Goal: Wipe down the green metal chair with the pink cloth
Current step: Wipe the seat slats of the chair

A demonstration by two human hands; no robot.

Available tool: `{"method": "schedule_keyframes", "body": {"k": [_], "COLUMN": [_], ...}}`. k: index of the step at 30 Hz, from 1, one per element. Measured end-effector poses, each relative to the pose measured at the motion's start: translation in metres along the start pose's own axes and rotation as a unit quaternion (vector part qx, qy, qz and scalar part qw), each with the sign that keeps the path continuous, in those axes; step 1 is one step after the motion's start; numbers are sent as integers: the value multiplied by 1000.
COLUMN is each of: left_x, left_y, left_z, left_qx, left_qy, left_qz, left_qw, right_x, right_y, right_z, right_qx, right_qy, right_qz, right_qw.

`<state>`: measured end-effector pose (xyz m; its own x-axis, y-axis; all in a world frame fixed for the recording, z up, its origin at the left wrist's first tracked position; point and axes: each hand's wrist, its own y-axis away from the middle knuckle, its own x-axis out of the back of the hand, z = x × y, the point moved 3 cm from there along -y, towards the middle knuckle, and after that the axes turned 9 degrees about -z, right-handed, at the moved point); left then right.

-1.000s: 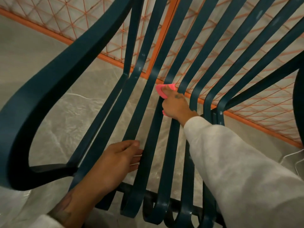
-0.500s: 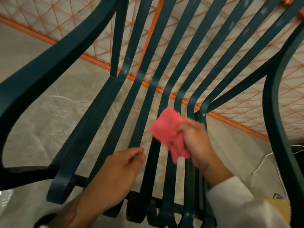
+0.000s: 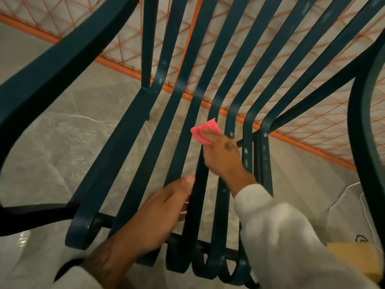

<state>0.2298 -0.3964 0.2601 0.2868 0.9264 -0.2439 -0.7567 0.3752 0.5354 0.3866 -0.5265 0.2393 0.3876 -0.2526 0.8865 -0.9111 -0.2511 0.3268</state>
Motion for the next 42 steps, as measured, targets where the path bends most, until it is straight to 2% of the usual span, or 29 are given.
{"method": "schedule_keyframes", "body": {"k": [4,8,10,12,15,19,25,30,34,37,42], "left_x": [3,3,3,4,6,10,13,13,11,7,-3], "left_y": [-2,-2,-3,-4,-7,-14,-10,-9,-7,-4,-3], "left_z": [3,3,3,4,3,-1,-7,-8,-1,3,6], "left_qx": [1,15,20,23,35,45,47,37,36,40,61], "left_qy": [25,55,60,62,85,101,108,103,86,75,72], "left_qz": [29,59,61,61,59,51,21,25,33,38,82], "left_qw": [999,997,996,996,994,993,993,994,995,996,992], "right_x": [-40,-65,-67,-69,-59,-30,15,15,1,-21,-45], "right_y": [122,202,207,194,158,72,-49,-66,-12,71,190], "right_z": [-18,-18,-12,-10,-11,-1,0,2,-7,-20,-28], "right_qx": [34,86,111,137,110,66,-27,-48,-4,58,62], "right_qy": [-76,-140,-100,-61,-88,-46,-14,-37,-53,-129,-246], "right_qz": [-9,46,58,95,80,80,5,-28,-7,19,0], "right_qw": [996,985,987,984,987,993,1000,998,999,990,967]}}
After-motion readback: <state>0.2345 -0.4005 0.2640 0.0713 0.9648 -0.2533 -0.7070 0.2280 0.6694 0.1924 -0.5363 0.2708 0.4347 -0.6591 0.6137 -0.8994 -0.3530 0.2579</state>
